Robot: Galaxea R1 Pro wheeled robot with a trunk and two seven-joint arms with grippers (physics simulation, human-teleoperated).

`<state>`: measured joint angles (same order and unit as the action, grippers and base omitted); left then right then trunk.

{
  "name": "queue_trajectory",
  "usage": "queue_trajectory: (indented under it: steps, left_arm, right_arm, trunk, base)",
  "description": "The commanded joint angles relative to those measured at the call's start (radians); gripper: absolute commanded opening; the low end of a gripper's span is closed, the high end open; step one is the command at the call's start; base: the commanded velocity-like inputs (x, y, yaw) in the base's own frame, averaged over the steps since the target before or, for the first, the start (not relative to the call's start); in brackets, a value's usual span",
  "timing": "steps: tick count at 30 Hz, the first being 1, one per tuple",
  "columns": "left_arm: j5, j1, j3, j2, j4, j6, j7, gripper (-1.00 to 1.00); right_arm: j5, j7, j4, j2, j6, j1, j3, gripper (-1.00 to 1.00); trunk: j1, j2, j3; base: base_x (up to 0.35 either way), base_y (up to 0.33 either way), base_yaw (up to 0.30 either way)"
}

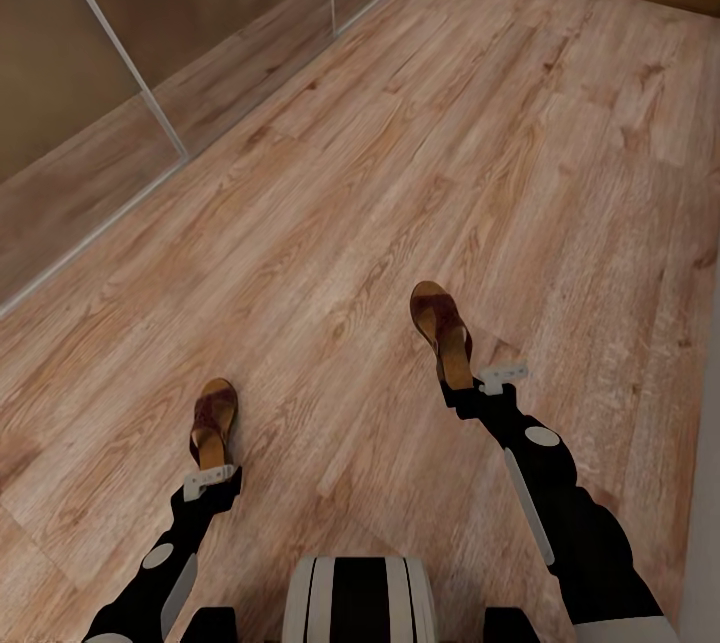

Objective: Pick up the two gym shoes and the two sandals from the corridor floor and place them onto the hallstand (shoe rack) in the corridor, making sure they are on the rack and not on the floor. Arrange them so the two gym shoes are next to each other and the two sandals are next to each other.

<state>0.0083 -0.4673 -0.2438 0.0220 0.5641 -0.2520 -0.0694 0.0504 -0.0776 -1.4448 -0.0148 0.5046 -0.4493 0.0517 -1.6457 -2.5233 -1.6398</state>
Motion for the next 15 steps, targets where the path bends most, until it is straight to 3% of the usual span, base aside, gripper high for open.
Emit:
queue_trajectory:
  steps: [1, 15]
  left_arm:
    - [0.001, -0.001, -0.005, -0.001, -0.001, -0.002, -0.007, 1.00]
    - [0.001, -0.001, -0.005, 0.000, 0.002, -0.003, -0.007, 1.00]
  right_arm:
    - [0.002, -0.002, -0.002, -0.001, 0.006, 0.000, 0.000, -1.00]
    - [0.002, -0.002, -0.002, -0.001, 0.006, 0.000, 0.000, -1.00]
  trunk:
    - [0.000, 0.000, -0.005]
    - [-0.001, -0.001, -0.024]
  base:
    - [0.000, 0.000, 0.000]
    - [0.000, 0.000, 0.098]
